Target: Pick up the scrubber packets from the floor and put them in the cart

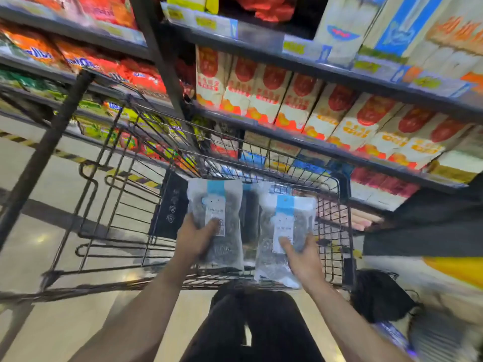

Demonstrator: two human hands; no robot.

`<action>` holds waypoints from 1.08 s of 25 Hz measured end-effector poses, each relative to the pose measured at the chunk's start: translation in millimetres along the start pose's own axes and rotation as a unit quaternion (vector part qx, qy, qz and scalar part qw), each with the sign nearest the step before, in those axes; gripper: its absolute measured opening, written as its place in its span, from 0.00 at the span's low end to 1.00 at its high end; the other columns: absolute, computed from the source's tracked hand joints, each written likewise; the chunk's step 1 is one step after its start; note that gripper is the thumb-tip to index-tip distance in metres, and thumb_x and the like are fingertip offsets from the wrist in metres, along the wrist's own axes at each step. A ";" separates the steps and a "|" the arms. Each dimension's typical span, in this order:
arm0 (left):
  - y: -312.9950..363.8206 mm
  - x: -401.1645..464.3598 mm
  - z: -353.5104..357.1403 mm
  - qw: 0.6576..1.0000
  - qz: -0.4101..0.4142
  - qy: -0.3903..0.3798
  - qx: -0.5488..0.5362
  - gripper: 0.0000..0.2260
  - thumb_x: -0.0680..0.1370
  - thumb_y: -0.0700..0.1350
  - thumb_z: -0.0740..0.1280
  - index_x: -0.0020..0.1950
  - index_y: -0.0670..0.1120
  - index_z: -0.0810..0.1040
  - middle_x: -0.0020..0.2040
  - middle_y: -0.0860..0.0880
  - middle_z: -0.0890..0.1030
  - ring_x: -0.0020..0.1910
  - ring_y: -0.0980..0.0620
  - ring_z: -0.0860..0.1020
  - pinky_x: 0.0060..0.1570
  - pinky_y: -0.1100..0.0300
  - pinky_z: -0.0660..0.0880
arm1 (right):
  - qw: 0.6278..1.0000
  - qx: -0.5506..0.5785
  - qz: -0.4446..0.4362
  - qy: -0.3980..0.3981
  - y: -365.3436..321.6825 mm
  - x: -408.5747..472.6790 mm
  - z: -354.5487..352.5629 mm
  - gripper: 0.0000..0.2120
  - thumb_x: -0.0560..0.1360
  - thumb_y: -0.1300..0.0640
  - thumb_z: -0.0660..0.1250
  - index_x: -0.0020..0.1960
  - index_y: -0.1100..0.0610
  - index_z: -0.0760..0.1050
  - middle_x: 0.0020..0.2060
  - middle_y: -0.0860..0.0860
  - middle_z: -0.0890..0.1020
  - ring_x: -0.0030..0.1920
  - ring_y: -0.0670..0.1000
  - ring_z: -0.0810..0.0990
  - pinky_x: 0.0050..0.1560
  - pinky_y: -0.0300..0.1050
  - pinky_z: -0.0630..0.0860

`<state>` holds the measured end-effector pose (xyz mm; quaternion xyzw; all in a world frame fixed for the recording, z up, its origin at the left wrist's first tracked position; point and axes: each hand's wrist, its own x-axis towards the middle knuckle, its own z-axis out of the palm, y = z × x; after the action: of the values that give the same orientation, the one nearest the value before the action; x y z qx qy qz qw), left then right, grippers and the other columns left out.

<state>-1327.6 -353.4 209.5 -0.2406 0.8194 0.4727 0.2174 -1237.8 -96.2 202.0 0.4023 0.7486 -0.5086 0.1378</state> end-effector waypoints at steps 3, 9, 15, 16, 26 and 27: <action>-22.1 51.1 -1.9 0.998 -0.043 0.022 0.030 0.23 0.77 0.54 0.75 0.61 0.41 0.72 0.54 0.46 0.77 0.52 0.45 0.78 0.52 0.53 0.73 | 0.998 -0.032 0.042 0.020 10.1 37.7 11.7 0.34 0.79 0.45 0.73 0.77 0.58 0.64 0.63 0.53 0.80 0.64 0.60 0.80 0.58 0.48 0.76; -54.8 84.1 11.9 0.995 -0.080 -0.015 0.059 0.28 0.78 0.53 0.75 0.69 0.41 0.67 0.60 0.44 0.77 0.58 0.42 0.80 0.58 0.48 0.77 | 0.992 -0.109 0.060 0.028 38.8 62.3 16.3 0.41 0.77 0.41 0.74 0.81 0.49 0.56 0.62 0.56 0.82 0.59 0.63 0.84 0.54 0.54 0.81; -62.5 69.8 23.4 0.962 0.044 0.007 0.270 0.37 0.77 0.60 0.71 0.79 0.52 0.55 0.75 0.37 0.63 0.66 0.33 0.73 0.65 0.33 0.74 | 0.978 -0.204 0.028 0.042 42.0 60.9 24.9 0.35 0.81 0.39 0.67 0.83 0.36 0.55 0.64 0.57 0.77 0.59 0.59 0.80 0.59 0.58 0.81; -60.5 65.3 24.4 0.955 0.049 -0.006 0.294 0.34 0.79 0.62 0.68 0.79 0.54 0.55 0.76 0.37 0.61 0.68 0.32 0.71 0.65 0.33 0.73 | 0.977 -0.210 0.021 0.043 41.1 62.2 25.2 0.34 0.81 0.39 0.66 0.83 0.37 0.55 0.65 0.58 0.77 0.60 0.60 0.80 0.59 0.59 0.80; -77.7 72.3 22.9 0.937 0.047 -0.036 0.343 0.32 0.83 0.63 0.58 0.81 0.54 0.51 0.82 0.39 0.53 0.75 0.31 0.63 0.70 0.34 0.68 | 0.944 -0.328 0.025 0.036 51.8 68.8 26.7 0.31 0.84 0.36 0.57 0.83 0.38 0.50 0.70 0.64 0.69 0.69 0.69 0.70 0.65 0.68 0.75; -76.1 70.1 21.7 0.934 0.055 -0.031 0.351 0.31 0.83 0.64 0.58 0.80 0.53 0.52 0.81 0.38 0.54 0.75 0.30 0.64 0.70 0.34 0.68 | 0.936 -0.349 0.014 0.039 48.2 66.5 22.4 0.30 0.83 0.37 0.57 0.82 0.40 0.53 0.71 0.64 0.69 0.70 0.69 0.69 0.64 0.67 0.74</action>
<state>-1334.6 -380.8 107.7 -0.0885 0.9380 0.1733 0.2868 -1249.0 -77.3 119.8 0.3587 0.8782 -0.1972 0.2474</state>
